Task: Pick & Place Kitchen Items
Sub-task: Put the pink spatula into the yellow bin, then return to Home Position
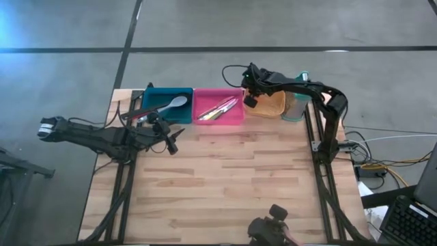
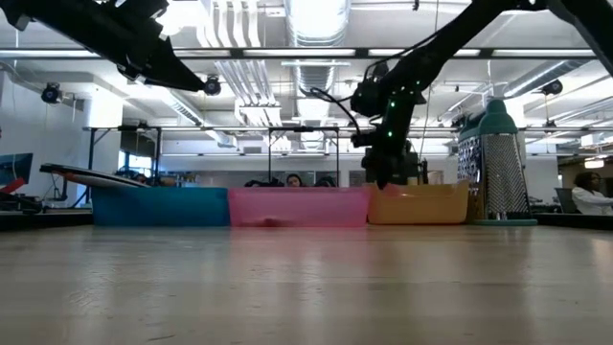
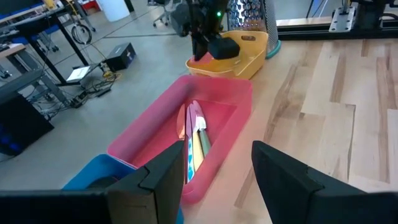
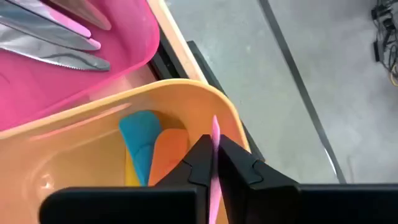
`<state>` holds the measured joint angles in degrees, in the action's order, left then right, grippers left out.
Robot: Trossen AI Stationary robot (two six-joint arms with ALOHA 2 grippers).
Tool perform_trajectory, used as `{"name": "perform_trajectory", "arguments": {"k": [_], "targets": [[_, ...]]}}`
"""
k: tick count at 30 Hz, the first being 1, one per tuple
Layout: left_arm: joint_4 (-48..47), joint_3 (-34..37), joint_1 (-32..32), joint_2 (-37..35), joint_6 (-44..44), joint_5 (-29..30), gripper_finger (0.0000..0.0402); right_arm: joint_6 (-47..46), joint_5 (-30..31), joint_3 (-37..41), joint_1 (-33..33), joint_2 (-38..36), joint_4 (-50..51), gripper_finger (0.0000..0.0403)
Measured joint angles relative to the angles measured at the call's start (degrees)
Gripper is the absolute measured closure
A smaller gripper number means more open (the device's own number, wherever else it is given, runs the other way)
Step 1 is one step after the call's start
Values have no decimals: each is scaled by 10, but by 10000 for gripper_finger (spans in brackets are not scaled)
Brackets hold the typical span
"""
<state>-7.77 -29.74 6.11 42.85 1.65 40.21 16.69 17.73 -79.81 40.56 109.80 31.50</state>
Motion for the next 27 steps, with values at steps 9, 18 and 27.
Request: {"name": "perform_trajectory", "arguments": {"k": [9,18,27], "targets": [[0,0,0,0,1,0,211,-22,-19,1,-3,-13,24,299],[0,0,0,0,1,1,211,-45,-20,0,-36,-99,22,241],[-2,0,0,0,1,2,211,-85,-128,35,-63,-243,26,238]]}}
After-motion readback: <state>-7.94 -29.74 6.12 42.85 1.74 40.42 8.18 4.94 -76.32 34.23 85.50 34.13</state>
